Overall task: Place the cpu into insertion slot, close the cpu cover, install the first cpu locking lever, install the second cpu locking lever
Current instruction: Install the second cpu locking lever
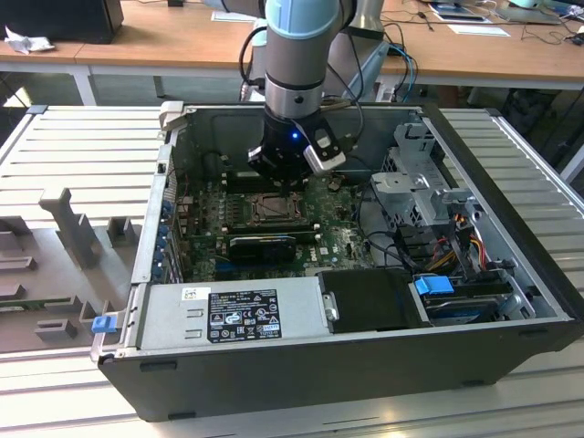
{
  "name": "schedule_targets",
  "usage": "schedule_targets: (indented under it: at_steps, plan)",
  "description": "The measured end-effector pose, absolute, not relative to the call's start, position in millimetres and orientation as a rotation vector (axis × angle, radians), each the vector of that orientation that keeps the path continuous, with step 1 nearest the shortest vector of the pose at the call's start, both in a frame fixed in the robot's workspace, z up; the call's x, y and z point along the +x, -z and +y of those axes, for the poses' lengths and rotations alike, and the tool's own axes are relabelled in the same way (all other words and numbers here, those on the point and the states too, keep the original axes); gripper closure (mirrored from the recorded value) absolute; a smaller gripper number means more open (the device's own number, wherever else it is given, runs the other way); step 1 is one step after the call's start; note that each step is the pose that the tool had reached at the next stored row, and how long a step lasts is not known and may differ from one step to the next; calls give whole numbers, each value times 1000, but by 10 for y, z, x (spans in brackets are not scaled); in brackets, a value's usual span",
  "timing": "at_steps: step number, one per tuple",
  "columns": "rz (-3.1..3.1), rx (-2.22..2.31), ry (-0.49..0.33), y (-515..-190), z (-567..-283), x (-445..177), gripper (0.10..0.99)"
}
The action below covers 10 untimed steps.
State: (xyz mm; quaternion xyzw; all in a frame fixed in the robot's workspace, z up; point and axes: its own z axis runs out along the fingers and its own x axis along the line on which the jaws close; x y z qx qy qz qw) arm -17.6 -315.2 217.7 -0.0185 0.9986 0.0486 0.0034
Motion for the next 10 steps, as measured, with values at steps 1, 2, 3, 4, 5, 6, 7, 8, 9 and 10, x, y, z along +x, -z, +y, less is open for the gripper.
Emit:
schedule_targets:
  at_steps: [1,2,3,4,5,6,7,8,9,10]
  plan:
    - [3131,-58,-152,-2177,-3160,-176,980]
    - [3131,-58,-152,-2177,-3168,-176,980]
    - [3131,-58,-152,-2179,-3173,-176,980]
    - [3131,-58,-152,-2184,-3175,-177,980]
    - [3131,-58,-152,-2191,-3176,-177,980]
    - [3131,-58,-152,-2200,-3177,-177,980]
    - [3131,-58,-152,-2216,-3178,-176,980]
    - [3131,-58,-152,-2232,-3178,-176,980]
    - [3131,-58,-152,-2254,-3178,-176,980]
    - [3131,-58,-152,-2273,-3179,-176,980]
